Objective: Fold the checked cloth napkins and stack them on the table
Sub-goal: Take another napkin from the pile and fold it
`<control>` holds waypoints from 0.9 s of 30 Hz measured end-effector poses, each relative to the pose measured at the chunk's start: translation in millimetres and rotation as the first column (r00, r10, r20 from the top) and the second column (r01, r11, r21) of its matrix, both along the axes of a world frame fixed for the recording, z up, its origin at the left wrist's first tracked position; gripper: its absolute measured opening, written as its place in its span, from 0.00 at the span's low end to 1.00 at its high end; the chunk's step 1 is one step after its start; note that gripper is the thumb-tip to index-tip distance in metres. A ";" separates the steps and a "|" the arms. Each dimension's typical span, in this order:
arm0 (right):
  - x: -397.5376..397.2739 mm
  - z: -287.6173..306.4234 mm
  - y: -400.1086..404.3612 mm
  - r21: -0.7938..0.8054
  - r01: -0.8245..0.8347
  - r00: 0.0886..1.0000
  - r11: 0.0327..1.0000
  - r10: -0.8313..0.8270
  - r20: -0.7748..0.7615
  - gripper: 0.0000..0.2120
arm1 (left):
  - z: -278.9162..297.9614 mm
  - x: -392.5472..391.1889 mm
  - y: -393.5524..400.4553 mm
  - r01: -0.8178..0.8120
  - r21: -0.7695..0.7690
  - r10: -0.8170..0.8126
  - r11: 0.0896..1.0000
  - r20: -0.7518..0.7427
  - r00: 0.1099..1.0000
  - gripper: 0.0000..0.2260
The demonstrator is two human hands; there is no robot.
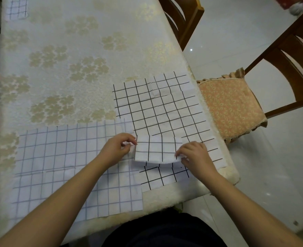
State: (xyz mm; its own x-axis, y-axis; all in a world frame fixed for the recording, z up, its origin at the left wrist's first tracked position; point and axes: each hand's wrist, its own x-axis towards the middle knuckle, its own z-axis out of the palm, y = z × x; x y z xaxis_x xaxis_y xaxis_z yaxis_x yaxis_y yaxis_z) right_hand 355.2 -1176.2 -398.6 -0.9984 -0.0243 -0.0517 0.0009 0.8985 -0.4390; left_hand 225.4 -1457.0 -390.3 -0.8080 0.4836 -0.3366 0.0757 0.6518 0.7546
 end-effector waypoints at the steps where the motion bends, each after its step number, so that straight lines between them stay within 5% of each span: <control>1: 4.7 -4.5 -3.3 0.008 -0.002 1.000 1.000 0.002 0.003 0.16 | -3.4 2.1 0.2 -0.002 -0.031 0.002 1.000 -0.008 1.000 0.13; 5: 19.0 -25.4 -15.9 0.048 -0.017 1.000 0.999 0.016 0.020 0.15 | -21.0 6.0 10.7 0.018 -0.171 -0.031 0.985 -0.077 0.996 0.07; 12: 29.5 -39.2 -19.2 0.074 0.015 1.000 0.997 -0.017 0.023 0.18 | -37.5 -2.3 32.0 0.094 -0.352 -0.172 0.931 -0.199 0.965 0.20; 16: 26.0 -38.6 -25.8 0.070 0.106 0.993 0.992 -0.102 -0.060 0.10 | -38.6 -11.7 37.1 0.127 -0.414 -0.224 0.901 -0.195 0.955 0.22; 21: -1.6 -35.1 -54.9 0.042 0.174 0.982 0.984 -0.170 -0.078 0.20 | -38.1 -18.9 35.7 0.163 -0.399 -0.244 0.902 -0.161 0.956 0.21; 27: -37.7 -47.2 -97.9 0.145 0.152 0.981 0.978 -0.167 0.098 0.29 | -38.7 -19.8 33.7 0.174 -0.377 -0.260 0.910 -0.189 0.947 0.22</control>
State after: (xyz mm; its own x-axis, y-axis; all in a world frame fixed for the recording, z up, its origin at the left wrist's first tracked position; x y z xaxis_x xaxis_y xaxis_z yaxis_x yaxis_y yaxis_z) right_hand 317.5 -1274.0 -445.8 -0.9768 0.1500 -0.1527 0.1907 0.9339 -0.3023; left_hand 205.6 -1423.3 -429.0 -0.7719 0.5404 -0.3350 0.3887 0.8180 0.4240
